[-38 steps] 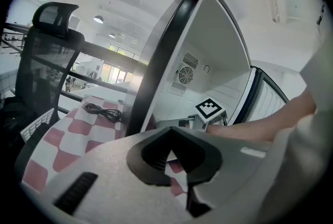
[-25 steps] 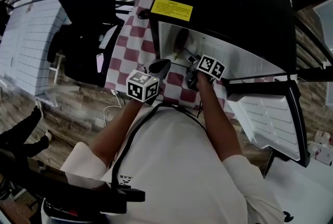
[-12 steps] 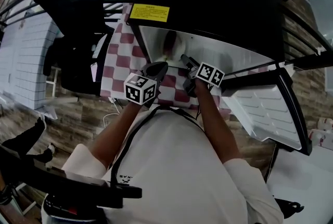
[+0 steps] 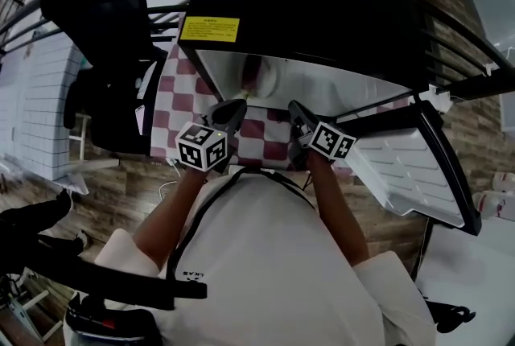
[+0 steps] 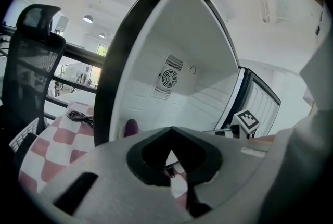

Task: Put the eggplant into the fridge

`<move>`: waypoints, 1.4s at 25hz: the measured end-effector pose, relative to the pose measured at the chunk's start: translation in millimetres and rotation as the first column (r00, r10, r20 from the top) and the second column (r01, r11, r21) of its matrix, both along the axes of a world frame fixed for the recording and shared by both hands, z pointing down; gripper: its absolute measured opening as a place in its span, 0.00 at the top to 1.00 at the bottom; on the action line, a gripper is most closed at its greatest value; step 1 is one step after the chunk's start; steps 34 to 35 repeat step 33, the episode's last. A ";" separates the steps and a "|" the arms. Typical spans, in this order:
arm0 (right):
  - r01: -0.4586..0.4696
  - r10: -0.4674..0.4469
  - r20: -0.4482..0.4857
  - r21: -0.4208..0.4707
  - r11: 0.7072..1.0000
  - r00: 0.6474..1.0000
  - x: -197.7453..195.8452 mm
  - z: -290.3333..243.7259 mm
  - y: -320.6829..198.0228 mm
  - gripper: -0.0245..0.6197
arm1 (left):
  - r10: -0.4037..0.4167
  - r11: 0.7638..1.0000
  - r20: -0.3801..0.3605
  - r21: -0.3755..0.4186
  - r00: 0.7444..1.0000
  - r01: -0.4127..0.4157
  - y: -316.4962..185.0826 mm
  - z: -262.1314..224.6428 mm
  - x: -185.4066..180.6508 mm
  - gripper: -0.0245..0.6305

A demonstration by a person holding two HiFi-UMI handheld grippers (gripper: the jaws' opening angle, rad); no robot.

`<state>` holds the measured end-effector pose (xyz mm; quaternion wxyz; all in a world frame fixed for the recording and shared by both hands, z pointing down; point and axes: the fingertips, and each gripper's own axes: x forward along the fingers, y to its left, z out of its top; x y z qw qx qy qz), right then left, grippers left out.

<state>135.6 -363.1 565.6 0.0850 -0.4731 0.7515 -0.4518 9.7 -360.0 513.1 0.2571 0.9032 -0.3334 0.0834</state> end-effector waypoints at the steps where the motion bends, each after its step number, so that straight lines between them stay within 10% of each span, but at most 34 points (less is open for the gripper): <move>1: 0.008 -0.008 -0.009 0.017 1.000 1.000 0.2 -6.1 4.9 0.95 | -0.005 1.000 -0.003 0.005 1.000 0.005 -0.7 -2.6 -1.5 0.96; 16: 0.080 -0.058 -0.102 0.222 0.972 0.993 -2.6 -83.9 53.2 0.95 | -0.046 0.998 -0.022 0.050 0.999 0.047 15.8 -31.7 -18.8 0.96; 35: 0.147 -0.107 -0.169 0.246 0.958 0.980 -19.4 -87.3 47.0 0.95 | -0.027 0.999 -0.016 0.024 1.000 0.027 21.7 -19.6 -17.1 0.96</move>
